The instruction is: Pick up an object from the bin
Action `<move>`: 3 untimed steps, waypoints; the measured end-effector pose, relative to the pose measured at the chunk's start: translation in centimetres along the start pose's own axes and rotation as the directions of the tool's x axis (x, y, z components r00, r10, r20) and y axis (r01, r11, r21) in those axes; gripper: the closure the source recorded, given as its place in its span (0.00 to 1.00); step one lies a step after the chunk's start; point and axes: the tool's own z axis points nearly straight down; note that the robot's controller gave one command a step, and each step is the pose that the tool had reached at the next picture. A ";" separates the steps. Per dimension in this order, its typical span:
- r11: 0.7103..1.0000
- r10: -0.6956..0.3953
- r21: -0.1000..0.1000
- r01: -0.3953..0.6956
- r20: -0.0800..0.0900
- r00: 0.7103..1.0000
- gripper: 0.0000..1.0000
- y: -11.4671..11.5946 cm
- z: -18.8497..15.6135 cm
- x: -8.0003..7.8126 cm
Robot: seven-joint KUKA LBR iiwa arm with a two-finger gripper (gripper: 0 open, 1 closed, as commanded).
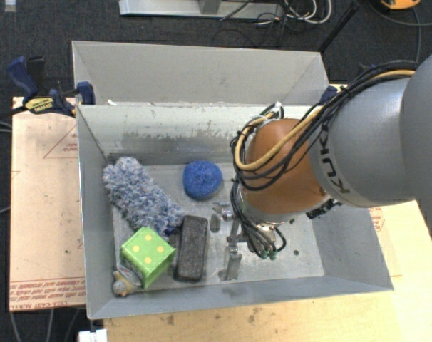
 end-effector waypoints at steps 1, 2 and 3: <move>1.000 0.002 -0.001 -0.002 0.008 1.000 0.00 0.0 -0.4 -0.2; 0.999 -0.046 0.001 0.046 0.014 0.999 0.00 5.1 3.9 -1.1; 0.980 -0.197 0.004 0.197 0.001 0.980 0.00 8.7 5.7 -4.8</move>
Offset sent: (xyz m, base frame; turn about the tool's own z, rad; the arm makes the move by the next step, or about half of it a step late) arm 0.0112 0.0770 -0.0618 -0.0719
